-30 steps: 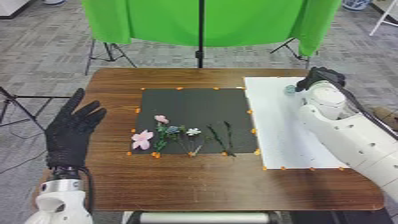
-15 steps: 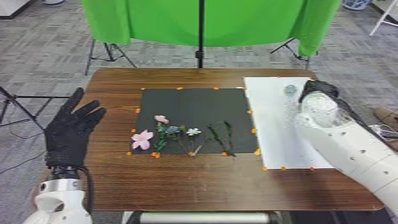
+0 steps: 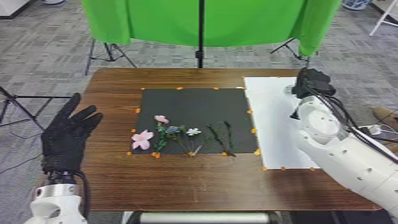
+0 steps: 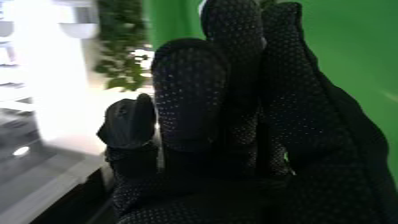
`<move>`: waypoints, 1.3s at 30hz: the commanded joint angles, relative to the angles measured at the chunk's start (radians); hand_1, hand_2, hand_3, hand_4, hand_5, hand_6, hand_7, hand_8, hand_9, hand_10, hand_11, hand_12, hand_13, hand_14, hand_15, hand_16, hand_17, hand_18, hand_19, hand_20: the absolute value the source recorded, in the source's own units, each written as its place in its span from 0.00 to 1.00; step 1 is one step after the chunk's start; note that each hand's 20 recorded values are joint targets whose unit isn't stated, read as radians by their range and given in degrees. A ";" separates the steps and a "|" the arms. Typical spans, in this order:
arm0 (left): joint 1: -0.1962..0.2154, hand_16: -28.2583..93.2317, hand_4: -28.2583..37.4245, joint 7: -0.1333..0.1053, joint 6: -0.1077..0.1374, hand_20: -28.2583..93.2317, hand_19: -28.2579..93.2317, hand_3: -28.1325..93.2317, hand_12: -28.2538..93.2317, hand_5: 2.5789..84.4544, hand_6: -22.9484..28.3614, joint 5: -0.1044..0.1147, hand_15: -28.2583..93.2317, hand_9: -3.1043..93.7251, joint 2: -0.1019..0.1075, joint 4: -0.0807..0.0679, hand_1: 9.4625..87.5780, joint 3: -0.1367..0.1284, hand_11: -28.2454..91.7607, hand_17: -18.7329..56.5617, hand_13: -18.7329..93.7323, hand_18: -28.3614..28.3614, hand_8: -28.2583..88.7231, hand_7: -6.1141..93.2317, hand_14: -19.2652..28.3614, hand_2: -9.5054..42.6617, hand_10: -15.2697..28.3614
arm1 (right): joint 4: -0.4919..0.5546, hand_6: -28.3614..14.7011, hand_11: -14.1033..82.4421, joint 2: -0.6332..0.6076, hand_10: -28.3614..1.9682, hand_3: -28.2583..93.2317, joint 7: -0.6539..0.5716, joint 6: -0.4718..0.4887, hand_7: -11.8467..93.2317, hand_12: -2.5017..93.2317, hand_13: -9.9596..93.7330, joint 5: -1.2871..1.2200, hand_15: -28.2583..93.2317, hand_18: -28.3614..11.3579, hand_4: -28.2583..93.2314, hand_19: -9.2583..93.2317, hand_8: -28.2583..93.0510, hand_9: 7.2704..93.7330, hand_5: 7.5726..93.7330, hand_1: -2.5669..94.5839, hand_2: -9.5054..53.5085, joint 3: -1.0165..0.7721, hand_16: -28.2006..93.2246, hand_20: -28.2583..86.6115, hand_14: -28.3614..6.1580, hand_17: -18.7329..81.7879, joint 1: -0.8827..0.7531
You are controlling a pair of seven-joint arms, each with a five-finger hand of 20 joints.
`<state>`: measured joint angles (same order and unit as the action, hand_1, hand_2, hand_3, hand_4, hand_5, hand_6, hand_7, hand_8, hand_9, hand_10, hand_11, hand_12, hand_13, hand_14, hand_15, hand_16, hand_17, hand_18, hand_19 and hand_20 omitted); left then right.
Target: Arrange flowers
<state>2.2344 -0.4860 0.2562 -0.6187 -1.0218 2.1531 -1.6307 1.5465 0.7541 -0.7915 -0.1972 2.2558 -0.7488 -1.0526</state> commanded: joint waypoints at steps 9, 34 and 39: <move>0.004 0.18 0.03 0.003 0.004 0.53 0.63 0.85 0.35 0.38 0.59 0.001 0.70 0.38 0.001 -0.005 0.17 0.011 0.48 0.15 0.38 0.90 0.18 0.16 0.93 0.35 0.79 | 0.211 0.72 0.35 0.189 0.73 0.80 0.263 0.274 0.24 0.37 0.80 0.028 0.82 0.18 0.00 1.00 0.24 0.98 0.92 0.59 0.00 0.001 0.40 0.67 0.64 0.49 -0.095; 0.016 0.18 0.07 0.039 0.024 0.53 0.63 0.85 0.35 0.39 0.59 -0.076 0.70 0.38 -0.005 -0.004 0.18 0.009 0.48 0.15 0.38 0.89 0.18 0.16 0.93 0.35 0.79 | 0.253 0.63 0.61 0.189 0.47 0.81 0.323 0.363 0.23 0.21 0.64 0.132 0.91 0.14 0.00 0.97 0.13 0.67 0.60 0.35 0.00 -0.092 0.35 0.72 0.46 0.38 -0.158; 0.012 0.18 0.06 0.020 0.025 0.53 0.63 0.85 0.35 0.39 0.59 -0.060 0.70 0.38 0.000 -0.005 0.18 0.015 0.48 0.15 0.38 0.89 0.18 0.16 0.93 0.35 0.79 | 0.140 0.62 0.52 0.122 0.40 0.82 0.210 0.281 0.23 0.18 0.60 0.033 0.91 0.14 0.00 0.97 0.14 0.62 0.55 0.32 0.00 -0.077 0.33 0.72 0.42 0.38 -0.036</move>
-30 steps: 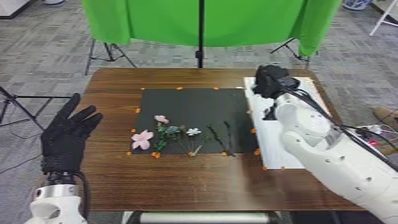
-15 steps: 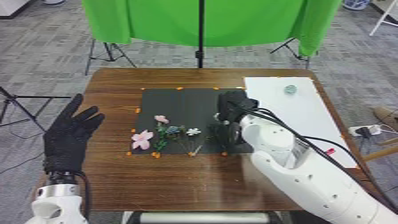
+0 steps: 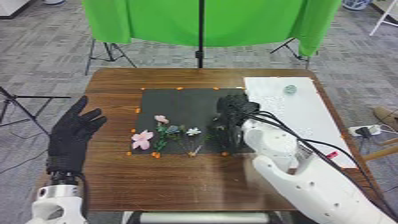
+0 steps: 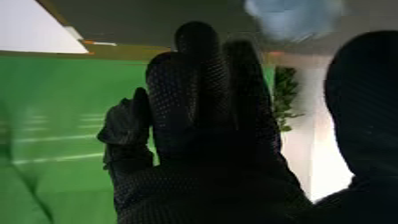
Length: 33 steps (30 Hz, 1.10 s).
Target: Arrange flowers
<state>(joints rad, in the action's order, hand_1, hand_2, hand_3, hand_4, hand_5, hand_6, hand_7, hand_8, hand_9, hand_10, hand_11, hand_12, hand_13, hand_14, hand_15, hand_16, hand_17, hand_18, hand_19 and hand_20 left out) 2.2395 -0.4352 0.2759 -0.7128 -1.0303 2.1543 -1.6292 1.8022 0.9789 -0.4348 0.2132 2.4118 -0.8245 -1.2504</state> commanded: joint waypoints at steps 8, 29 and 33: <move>0.010 0.18 0.06 -0.051 0.002 0.53 0.63 0.85 0.35 0.39 0.59 0.058 0.70 0.38 0.018 -0.006 0.17 0.012 0.48 0.15 0.38 0.90 0.18 0.16 0.93 0.35 0.79 | -0.361 0.60 0.34 -0.119 0.31 0.84 -0.274 -0.128 0.21 0.17 0.54 -0.282 0.86 0.15 0.00 0.97 0.14 0.50 0.45 0.30 0.00 0.068 0.29 0.72 0.37 0.37 0.362; -0.027 0.18 0.05 -0.031 -0.030 0.53 0.63 0.85 0.35 0.39 0.60 0.089 0.70 0.38 0.014 -0.011 0.18 0.003 0.48 0.15 0.38 0.90 0.18 0.16 0.93 0.35 0.79 | -0.523 0.74 0.24 -0.070 0.26 0.87 -0.354 0.107 0.24 0.17 0.53 -0.254 0.86 0.12 0.00 0.95 0.13 0.37 0.30 0.31 0.00 0.017 0.27 0.70 0.38 0.36 0.340; -0.032 0.18 0.05 -0.027 -0.031 0.53 0.63 0.85 0.35 0.39 0.60 0.088 0.70 0.39 0.014 -0.013 0.18 0.011 0.48 0.15 0.38 0.90 0.18 0.16 0.93 0.35 0.79 | -0.539 0.74 0.25 -0.072 0.26 0.87 -0.350 0.053 0.24 0.17 0.53 -0.214 0.86 0.10 0.00 0.95 0.13 0.38 0.29 0.32 0.00 0.070 0.27 0.70 0.38 0.37 0.366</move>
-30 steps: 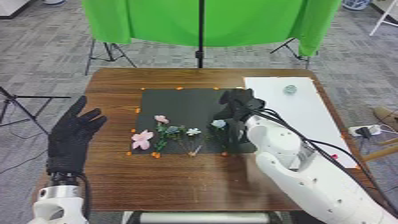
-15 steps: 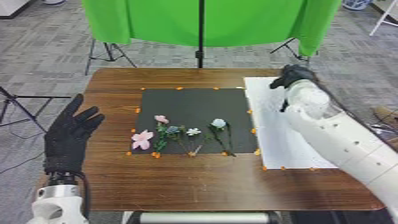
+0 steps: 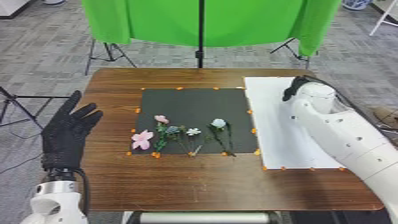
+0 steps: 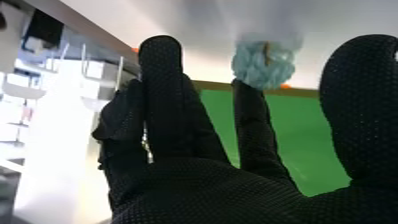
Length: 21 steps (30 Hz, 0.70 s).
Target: Arrange flowers
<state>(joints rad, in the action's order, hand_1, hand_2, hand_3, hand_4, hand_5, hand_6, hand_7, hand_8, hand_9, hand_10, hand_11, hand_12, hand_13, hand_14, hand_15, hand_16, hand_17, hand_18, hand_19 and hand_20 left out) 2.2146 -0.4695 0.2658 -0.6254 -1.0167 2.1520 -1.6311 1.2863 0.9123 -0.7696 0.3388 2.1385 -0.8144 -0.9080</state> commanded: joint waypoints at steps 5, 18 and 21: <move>-0.016 0.18 0.05 0.004 -0.022 0.53 0.63 0.85 0.35 0.39 0.60 -0.001 0.70 0.39 0.006 -0.014 0.18 0.016 0.48 0.15 0.38 0.90 0.18 0.16 0.93 0.35 0.79 | -0.028 0.81 0.30 -0.039 0.50 0.84 0.066 -0.166 0.26 0.16 0.69 0.198 0.82 0.10 0.00 0.96 0.11 0.62 0.52 0.43 0.00 0.159 0.31 0.66 0.58 0.43 0.030; 0.047 0.18 0.05 -0.015 0.001 0.53 0.63 0.85 0.35 0.39 0.60 0.010 0.70 0.39 0.005 0.009 0.17 -0.006 0.48 0.15 0.38 0.89 0.18 0.16 0.92 0.35 0.80 | 0.278 0.77 0.42 -0.159 0.80 0.67 0.099 -0.445 0.24 0.26 0.90 0.173 0.79 0.21 0.00 1.00 0.23 1.00 0.96 0.68 0.00 0.071 0.40 0.66 0.79 0.55 -0.161; 0.050 0.18 0.05 -0.011 0.000 0.53 0.63 0.85 0.35 0.39 0.60 0.006 0.70 0.39 0.005 0.009 0.17 -0.008 0.48 0.15 0.38 0.89 0.18 0.16 0.93 0.35 0.80 | 0.423 0.76 0.42 -0.179 0.80 0.70 0.133 -0.398 0.24 0.26 0.90 0.194 0.80 0.20 0.00 1.00 0.23 1.00 0.96 0.65 0.00 -0.040 0.40 0.66 0.78 0.55 -0.302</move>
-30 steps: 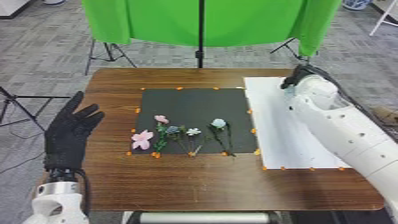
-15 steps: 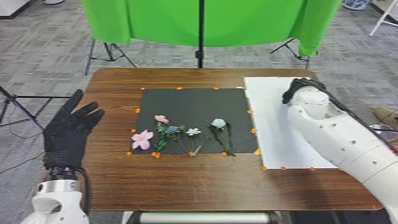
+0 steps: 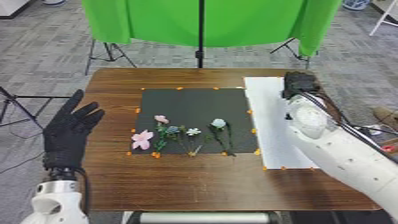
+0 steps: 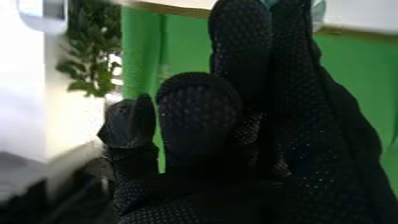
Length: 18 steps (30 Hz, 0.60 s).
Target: Arrange flowers
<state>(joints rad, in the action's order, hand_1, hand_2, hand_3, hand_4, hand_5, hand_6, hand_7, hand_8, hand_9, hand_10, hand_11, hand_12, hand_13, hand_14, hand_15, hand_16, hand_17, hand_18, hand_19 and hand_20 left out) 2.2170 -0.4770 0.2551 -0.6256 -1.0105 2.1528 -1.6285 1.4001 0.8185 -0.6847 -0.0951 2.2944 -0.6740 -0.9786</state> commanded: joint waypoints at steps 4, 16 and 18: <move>0.055 0.18 0.05 0.000 0.011 0.53 0.63 0.85 0.35 0.39 0.60 0.007 0.70 0.39 -0.006 0.009 0.17 -0.018 0.48 0.15 0.38 0.89 0.18 0.16 0.93 0.35 0.80 | 0.438 0.74 0.43 -0.073 0.78 0.75 0.110 0.078 0.24 0.26 0.90 0.033 0.81 0.19 0.00 1.00 0.23 1.00 0.96 0.62 0.00 -0.238 0.40 0.68 0.75 0.55 -0.343; 0.042 0.18 0.05 0.016 -0.003 0.53 0.63 0.85 0.35 0.39 0.60 -0.003 0.70 0.39 -0.011 0.002 0.18 -0.005 0.48 0.15 0.38 0.89 0.18 0.16 0.93 0.35 0.79 | 0.537 0.74 0.41 0.008 0.75 0.80 0.162 0.197 0.23 0.28 0.85 0.050 0.84 0.16 0.00 1.00 0.24 1.00 0.94 0.57 0.00 -0.268 0.39 0.69 0.68 0.51 -0.490; 0.048 0.18 0.05 0.013 0.002 0.53 0.63 0.85 0.35 0.39 0.60 -0.001 0.70 0.39 -0.011 0.004 0.18 -0.007 0.48 0.15 0.38 0.89 0.18 0.16 0.93 0.35 0.79 | 0.547 0.73 0.40 0.017 0.74 0.80 0.189 0.226 0.23 0.29 0.84 0.051 0.84 0.16 0.00 1.00 0.24 1.00 0.94 0.56 0.00 -0.286 0.39 0.69 0.67 0.50 -0.510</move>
<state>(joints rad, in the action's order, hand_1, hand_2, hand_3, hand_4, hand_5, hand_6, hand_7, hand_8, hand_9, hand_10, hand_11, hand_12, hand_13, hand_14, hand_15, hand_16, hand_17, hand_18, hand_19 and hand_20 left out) 2.2495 -0.4757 0.2566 -0.6257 -1.0110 2.1606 -1.6403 1.9287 0.8160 -0.5164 0.0783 2.3407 -0.9712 -1.4288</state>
